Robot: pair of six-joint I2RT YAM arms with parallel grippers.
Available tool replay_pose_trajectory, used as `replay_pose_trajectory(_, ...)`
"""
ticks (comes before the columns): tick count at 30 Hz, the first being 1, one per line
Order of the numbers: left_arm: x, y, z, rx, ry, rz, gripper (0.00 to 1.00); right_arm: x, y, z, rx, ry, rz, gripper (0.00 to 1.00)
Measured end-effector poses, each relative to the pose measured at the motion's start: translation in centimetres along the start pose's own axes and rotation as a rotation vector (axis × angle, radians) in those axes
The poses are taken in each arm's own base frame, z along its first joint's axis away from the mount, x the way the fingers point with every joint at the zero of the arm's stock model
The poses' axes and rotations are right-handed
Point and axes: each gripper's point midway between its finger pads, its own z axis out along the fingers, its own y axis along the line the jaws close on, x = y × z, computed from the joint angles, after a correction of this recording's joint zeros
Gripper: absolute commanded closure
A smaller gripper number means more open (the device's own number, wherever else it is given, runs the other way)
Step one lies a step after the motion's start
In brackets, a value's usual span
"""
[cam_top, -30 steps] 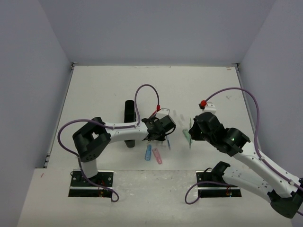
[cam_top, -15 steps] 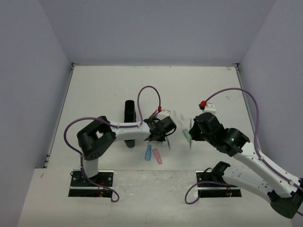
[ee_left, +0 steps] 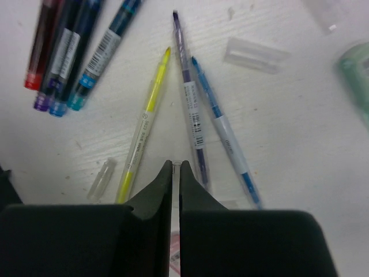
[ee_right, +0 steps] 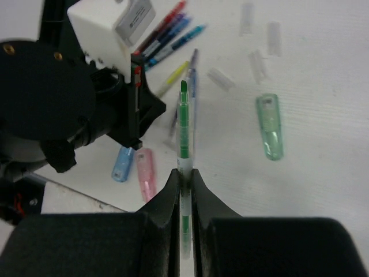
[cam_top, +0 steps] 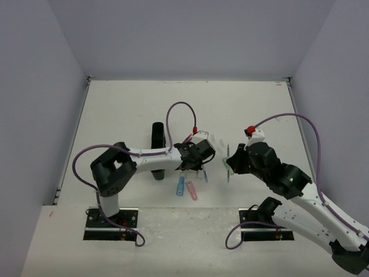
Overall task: Sort the stationery into containers
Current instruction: Close the pen cap on the pen.
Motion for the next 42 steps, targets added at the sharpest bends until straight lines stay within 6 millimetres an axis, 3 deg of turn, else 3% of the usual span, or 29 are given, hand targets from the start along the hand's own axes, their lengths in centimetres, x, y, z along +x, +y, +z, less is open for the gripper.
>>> replay_pose_trajectory(2,-2.3,-0.3,-2.2,0.031,-0.06,-0.015,1.0,0.5,1.2,-0.4,-0.121,-0.03,-0.009,1.0)
replay_pose_trajectory(4,-5.8,-0.9,-6.0,0.103,-0.164,-0.05,1.0,0.8,2.8,-1.1,-0.26,-0.066,-0.024,1.0)
replay_pose_trajectory(6,-9.9,-1.8,-11.1,0.24,-0.316,-0.107,1.0,1.0,4.7,-1.9,-0.41,-0.102,-0.044,1.0)
replay_pose_trajectory(9,-14.8,-2.0,-20.4,0.495,-0.57,-0.203,1.0,1.1,7.3,-2.9,-0.589,-0.136,-0.083,1.0)
replay_pose_trajectory(12,-16.9,-1.7,-28.1,0.75,-0.778,-0.254,1.0,0.8,9.3,-3.9,-0.718,-0.158,-0.109,1.0)
replay_pose_trajectory(15,-17.1,-2.3,-31.3,0.902,-0.862,-0.246,1.0,0.1,10.8,-4.8,-0.8,-0.185,-0.126,1.0)
replay_pose_trajectory(22,-14.7,-4.2,-29.9,1.001,-0.812,-0.169,1.0,-1.1,12.1,-5.6,-0.86,-0.224,-0.143,1.0)
replay_pose_trajectory(32,-14.8,-4.8,-31.4,1.078,-0.847,-0.152,1.0,-2.2,12.6,-6.5,-0.877,-0.255,-0.147,1.0)
replay_pose_trajectory(42,-14.5,-4.8,-31.0,1.083,-0.85,-0.152,1.0,-2.3,12.6,-7.1,-0.885,-0.272,-0.15,1.0)
